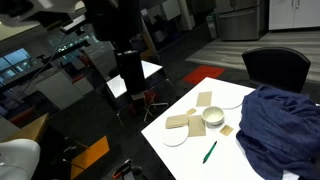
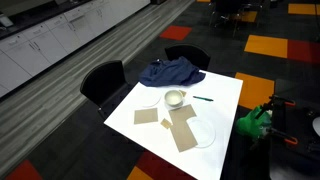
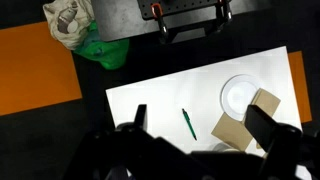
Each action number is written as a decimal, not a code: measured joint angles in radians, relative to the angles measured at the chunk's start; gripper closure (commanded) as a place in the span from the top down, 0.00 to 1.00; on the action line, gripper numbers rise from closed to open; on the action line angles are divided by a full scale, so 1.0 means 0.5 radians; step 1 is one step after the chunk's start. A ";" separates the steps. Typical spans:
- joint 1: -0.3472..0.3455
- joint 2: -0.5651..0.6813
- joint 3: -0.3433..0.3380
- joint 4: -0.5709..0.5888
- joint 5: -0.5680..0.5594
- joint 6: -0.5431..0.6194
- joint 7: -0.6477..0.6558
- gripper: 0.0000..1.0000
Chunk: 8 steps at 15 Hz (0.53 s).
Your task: Move the pen to the right
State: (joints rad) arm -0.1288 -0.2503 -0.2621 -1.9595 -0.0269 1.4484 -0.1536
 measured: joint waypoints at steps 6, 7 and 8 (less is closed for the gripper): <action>0.000 0.000 0.000 0.000 0.000 0.000 0.000 1.00; 0.000 0.000 0.002 0.000 0.000 0.001 0.000 1.00; 0.000 0.001 0.007 -0.003 0.000 0.011 0.000 1.00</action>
State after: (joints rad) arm -0.1289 -0.2499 -0.2584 -1.9612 -0.0270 1.4538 -0.1536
